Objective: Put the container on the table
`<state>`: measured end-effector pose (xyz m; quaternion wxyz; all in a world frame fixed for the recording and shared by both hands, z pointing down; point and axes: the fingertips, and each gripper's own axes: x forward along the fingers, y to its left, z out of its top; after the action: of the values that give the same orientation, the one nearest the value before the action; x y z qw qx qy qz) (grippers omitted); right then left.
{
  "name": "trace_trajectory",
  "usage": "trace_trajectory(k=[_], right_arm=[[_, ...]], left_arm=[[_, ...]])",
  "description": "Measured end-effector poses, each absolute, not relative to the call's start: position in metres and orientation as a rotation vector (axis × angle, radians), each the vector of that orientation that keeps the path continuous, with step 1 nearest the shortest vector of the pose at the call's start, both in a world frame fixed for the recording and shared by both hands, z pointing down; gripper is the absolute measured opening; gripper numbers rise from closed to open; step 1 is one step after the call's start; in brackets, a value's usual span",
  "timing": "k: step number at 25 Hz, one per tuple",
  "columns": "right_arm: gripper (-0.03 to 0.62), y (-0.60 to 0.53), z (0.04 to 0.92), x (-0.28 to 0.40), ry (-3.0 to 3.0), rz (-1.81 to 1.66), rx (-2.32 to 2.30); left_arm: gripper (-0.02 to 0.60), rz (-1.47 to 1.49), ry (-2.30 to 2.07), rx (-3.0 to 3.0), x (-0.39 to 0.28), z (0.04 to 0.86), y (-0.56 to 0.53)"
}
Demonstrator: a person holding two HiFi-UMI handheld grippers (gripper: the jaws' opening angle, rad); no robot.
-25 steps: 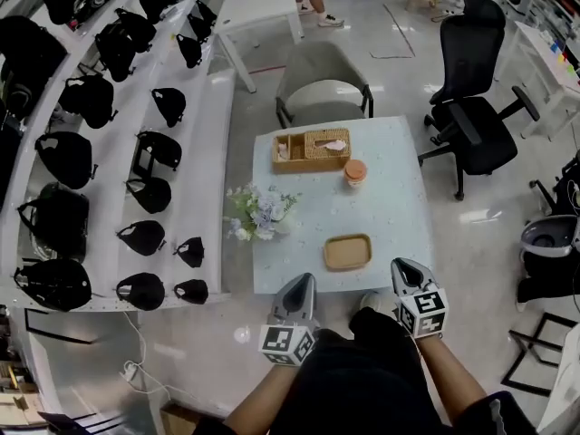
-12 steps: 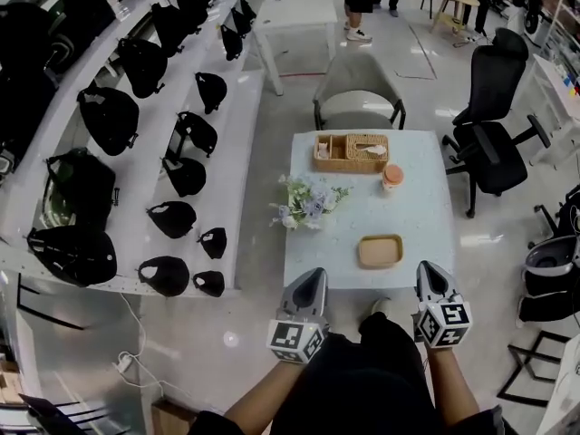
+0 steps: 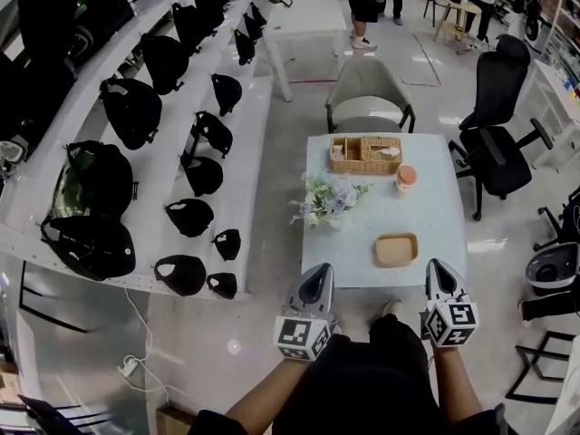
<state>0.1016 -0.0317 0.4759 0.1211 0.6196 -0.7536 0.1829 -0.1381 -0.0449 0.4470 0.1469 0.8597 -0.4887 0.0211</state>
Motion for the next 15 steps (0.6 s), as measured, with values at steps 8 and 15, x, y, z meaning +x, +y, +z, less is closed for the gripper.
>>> trace_trajectory(k=[8,15], right_arm=[[-0.002,-0.024,0.475,0.084,-2.211,0.493,1.803],[-0.002,-0.019,0.475,0.085,-2.172,0.495,1.844]], left_arm=[[0.009,0.023,-1.337,2.479,-0.146,0.449,-0.026],[0.009,0.009,-1.350,2.439,-0.155,0.458,-0.020]])
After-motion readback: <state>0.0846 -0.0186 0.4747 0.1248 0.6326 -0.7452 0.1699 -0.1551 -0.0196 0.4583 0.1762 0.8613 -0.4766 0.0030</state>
